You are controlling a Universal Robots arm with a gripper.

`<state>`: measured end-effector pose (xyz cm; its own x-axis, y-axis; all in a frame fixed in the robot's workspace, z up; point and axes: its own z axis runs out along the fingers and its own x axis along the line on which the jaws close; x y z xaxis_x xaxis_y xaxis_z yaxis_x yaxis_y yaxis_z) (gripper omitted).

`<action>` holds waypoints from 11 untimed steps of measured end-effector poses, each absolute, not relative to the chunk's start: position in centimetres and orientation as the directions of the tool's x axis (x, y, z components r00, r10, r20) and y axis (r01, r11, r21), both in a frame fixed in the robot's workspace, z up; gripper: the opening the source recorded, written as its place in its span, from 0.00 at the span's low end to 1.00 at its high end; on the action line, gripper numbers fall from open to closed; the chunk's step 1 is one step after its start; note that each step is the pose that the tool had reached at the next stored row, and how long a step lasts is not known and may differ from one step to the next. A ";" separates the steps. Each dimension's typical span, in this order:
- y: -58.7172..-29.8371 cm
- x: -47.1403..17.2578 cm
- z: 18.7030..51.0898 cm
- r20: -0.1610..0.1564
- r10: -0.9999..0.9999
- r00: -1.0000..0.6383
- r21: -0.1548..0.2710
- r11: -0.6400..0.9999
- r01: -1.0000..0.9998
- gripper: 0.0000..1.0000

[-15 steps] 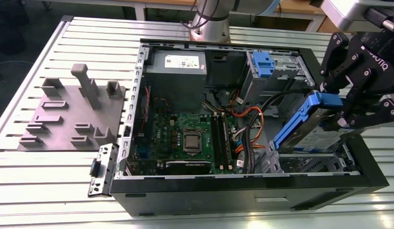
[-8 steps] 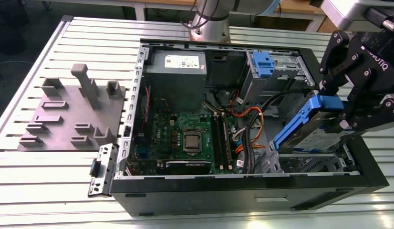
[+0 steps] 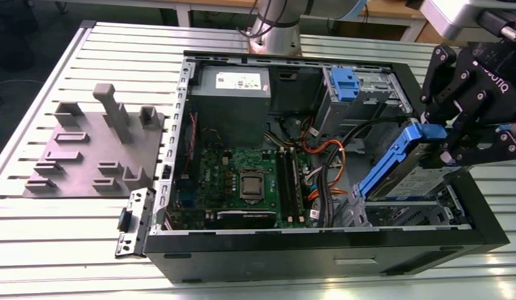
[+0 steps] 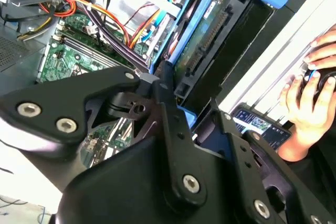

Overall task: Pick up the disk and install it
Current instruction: 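Insert the disk into the insertion slot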

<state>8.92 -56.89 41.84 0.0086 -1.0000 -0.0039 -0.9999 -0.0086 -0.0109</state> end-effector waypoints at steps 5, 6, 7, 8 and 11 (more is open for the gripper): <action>-56.9 8.9 41.8 -0.004 -1.000 0.009 -0.011 -0.009 -1.000 0.36; -56.9 8.9 41.8 -0.004 -1.000 0.009 -0.011 -0.009 -1.000 0.36; -56.9 8.9 41.9 -0.003 -1.000 0.009 -0.011 -0.009 -1.000 0.37; -56.9 8.9 41.9 -0.004 -1.000 0.009 -0.011 -0.009 -1.000 0.37; -56.9 8.9 41.8 -0.004 -1.000 0.009 -0.012 -0.009 -1.000 0.44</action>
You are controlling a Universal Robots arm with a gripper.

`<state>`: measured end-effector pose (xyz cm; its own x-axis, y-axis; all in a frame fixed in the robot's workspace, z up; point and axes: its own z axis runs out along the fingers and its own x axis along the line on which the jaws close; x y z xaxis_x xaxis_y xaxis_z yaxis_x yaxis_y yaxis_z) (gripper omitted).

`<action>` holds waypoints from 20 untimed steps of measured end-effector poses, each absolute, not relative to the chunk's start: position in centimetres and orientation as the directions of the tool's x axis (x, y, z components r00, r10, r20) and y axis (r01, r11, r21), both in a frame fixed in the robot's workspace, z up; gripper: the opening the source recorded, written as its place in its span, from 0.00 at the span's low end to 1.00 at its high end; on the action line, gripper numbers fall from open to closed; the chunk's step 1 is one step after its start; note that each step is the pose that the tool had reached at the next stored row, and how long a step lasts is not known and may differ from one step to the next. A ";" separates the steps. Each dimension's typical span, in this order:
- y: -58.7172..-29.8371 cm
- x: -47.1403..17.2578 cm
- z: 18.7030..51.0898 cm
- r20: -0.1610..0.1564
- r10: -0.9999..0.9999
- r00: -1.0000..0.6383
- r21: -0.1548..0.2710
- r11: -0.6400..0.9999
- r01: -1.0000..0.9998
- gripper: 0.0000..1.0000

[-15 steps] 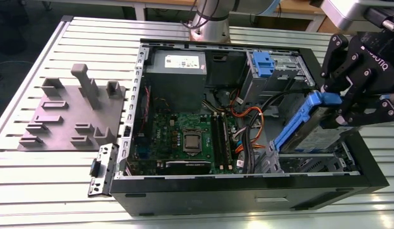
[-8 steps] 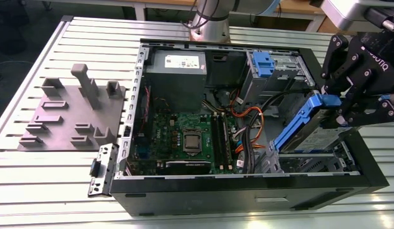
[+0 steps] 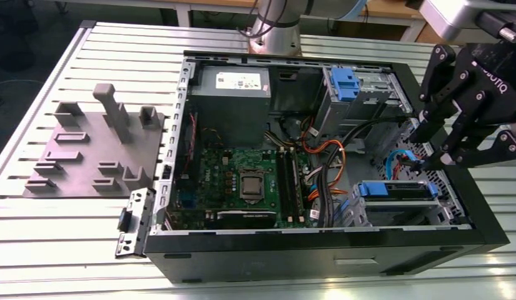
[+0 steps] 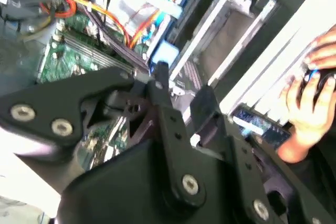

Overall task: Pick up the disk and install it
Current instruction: 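Insert the disk into the insertion slot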

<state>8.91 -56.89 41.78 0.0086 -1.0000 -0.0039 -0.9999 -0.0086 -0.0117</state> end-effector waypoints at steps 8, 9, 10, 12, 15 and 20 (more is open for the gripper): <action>-56.9 8.4 40.4 -0.004 -1.000 0.009 -0.012 -0.009 -1.000 0.42; -56.9 8.4 40.2 -0.004 -1.000 0.009 -0.012 -0.009 -1.000 0.36; -56.9 8.4 40.0 -0.004 -1.000 0.009 -0.012 -0.009 -1.000 0.30; -56.9 8.3 39.7 -0.004 -1.000 0.009 -0.012 -0.009 -1.000 0.24; -56.9 8.3 39.1 -0.004 -1.000 0.009 -0.012 -0.009 -1.000 0.12; -56.9 8.3 38.3 -0.005 -1.000 0.010 -0.012 -0.009 -1.000 0.11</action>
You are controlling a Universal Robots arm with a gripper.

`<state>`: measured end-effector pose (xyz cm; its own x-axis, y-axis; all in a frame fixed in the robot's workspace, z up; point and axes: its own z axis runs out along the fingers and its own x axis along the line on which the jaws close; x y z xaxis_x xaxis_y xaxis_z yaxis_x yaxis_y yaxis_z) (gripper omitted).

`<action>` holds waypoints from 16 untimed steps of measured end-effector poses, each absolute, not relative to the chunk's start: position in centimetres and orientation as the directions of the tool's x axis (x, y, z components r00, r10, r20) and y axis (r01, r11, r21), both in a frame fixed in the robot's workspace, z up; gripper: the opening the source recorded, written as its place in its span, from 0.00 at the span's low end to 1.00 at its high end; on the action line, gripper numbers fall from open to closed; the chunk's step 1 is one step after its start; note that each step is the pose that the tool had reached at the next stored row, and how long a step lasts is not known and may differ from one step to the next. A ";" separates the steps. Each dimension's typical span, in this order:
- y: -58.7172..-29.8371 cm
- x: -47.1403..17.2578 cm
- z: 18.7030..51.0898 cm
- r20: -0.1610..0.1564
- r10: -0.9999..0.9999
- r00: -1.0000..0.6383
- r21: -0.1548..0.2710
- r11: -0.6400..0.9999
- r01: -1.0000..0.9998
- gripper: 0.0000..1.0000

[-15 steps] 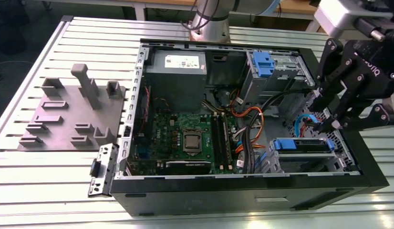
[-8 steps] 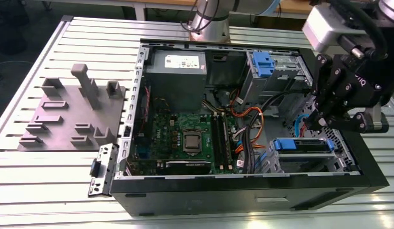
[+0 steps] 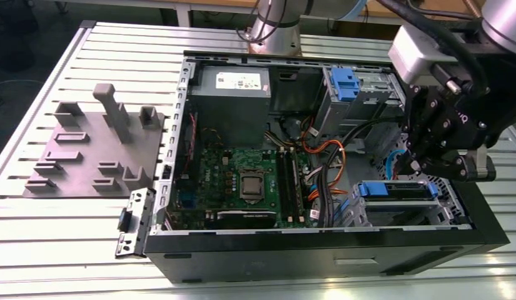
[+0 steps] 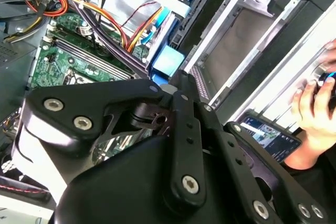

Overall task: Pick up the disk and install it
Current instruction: 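Insert the disk into the insertion slot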

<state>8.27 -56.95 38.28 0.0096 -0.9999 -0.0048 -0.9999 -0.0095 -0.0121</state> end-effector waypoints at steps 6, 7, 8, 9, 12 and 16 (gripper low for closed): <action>-56.9 8.3 38.3 -0.007 -1.000 0.010 -0.012 -0.009 -1.000 0.11; -56.9 8.3 38.3 -0.007 -1.000 0.010 -0.012 -0.009 -1.000 0.11; -56.9 8.3 38.3 -0.007 -1.000 0.010 -0.012 -0.009 -1.000 0.11; -56.9 8.3 38.3 -0.007 -1.000 0.010 -0.012 -0.009 -1.000 0.11; -56.9 8.3 38.3 -0.007 -1.000 0.010 -0.012 -0.009 -1.000 0.11; -57.0 8.3 38.1 -0.007 -1.000 0.010 -0.012 -0.009 -1.000 0.11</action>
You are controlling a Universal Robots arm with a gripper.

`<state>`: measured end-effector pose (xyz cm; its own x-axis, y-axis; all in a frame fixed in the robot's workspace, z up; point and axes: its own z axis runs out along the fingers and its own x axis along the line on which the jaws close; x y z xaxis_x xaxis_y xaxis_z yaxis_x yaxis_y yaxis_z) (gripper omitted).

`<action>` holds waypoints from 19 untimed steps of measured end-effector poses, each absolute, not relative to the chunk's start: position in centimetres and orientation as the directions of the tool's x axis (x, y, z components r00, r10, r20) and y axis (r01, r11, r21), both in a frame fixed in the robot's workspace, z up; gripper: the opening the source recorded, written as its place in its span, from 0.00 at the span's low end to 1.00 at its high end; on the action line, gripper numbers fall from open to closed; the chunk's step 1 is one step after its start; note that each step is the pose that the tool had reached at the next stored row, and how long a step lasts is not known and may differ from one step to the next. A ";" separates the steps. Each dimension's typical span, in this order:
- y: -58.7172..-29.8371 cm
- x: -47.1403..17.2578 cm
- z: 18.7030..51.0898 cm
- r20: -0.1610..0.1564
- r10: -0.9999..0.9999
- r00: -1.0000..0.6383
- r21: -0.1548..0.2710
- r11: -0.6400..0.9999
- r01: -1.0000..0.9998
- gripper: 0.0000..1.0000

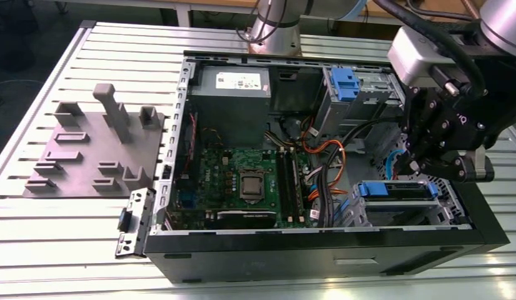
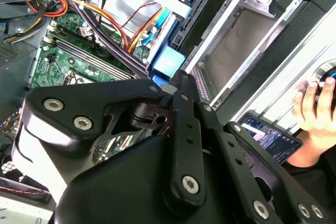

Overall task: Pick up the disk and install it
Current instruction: 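Insert the disk into the insertion slot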

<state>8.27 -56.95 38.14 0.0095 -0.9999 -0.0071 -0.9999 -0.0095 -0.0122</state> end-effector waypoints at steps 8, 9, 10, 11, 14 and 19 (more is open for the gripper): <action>-57.0 8.3 37.4 -0.007 -1.000 0.010 -0.012 -0.009 -1.000 0.11; -57.0 8.3 37.4 -0.007 -1.000 0.010 -0.012 -0.010 -1.000 0.11; -57.0 8.3 37.4 -0.007 -1.000 0.010 -0.012 -0.009 -1.000 0.11; -57.0 8.3 37.4 -0.007 -1.000 0.010 -0.012 -0.009 -1.000 0.11; -57.0 8.3 37.4 -0.007 -1.000 0.010 -0.012 -0.009 -1.000 0.11; -57.0 8.3 37.4 -0.007 -1.000 0.010 -0.012 -0.009 -1.000 0.11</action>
